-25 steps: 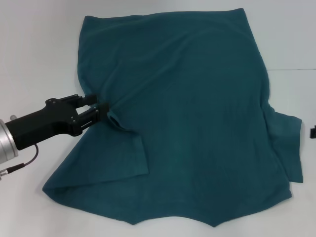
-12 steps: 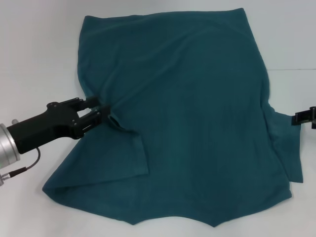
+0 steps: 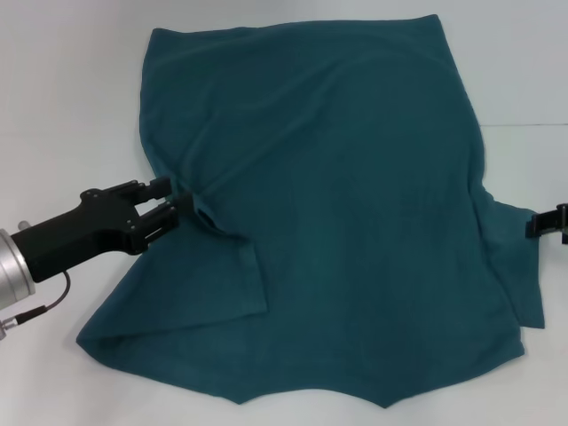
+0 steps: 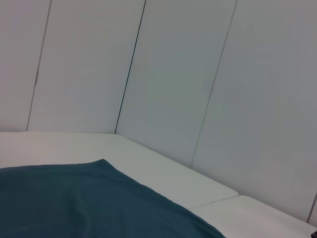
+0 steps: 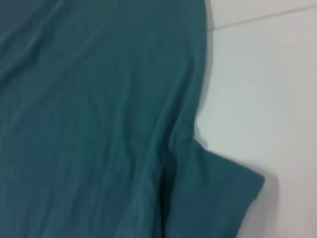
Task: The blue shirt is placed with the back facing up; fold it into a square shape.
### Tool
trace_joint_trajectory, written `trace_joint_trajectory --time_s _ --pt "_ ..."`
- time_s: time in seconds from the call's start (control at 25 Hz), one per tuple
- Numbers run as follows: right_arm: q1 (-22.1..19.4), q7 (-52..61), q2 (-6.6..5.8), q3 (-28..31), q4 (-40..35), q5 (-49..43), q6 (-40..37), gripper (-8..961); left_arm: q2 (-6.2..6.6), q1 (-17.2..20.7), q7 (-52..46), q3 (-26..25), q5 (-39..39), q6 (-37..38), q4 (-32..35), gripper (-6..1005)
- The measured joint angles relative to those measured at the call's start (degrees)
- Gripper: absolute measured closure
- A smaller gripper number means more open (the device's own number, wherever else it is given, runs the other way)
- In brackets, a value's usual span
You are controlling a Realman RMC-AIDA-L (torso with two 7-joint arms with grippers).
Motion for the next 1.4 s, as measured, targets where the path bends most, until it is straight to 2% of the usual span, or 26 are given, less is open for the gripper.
trace_joint_trajectory --time_s 0.44,0.68,0.84,1.16,1.4 --pt "0.45 -1.53 0.95 -0.01 2.76 0.21 2.35 358 -0.06 0.09 0.13 0.00 0.00 -0.02 -0.33 559" --pt "0.72 -2.31 0.95 -0.04 4.35 0.38 3.80 360 -0.06 0.22 0.13 0.00 0.00 -0.02 -0.53 560" --pt "0.96 -3.22 0.75 0.30 6.48 0.51 5.47 409 -0.06 0.29 0.11 0.00 -0.01 -0.01 -0.55 559" --pt "1.01 -4.73 0.72 0.54 8.32 1.63 8.04 409 -0.06 0.54 0.09 0.00 -0.07 -0.01 -0.56 559" --pt "1.66 -5.90 0.20 0.59 10.40 3.57 9.09 417 -0.06 0.56 0.09 0.00 -0.14 -0.01 -0.73 559"
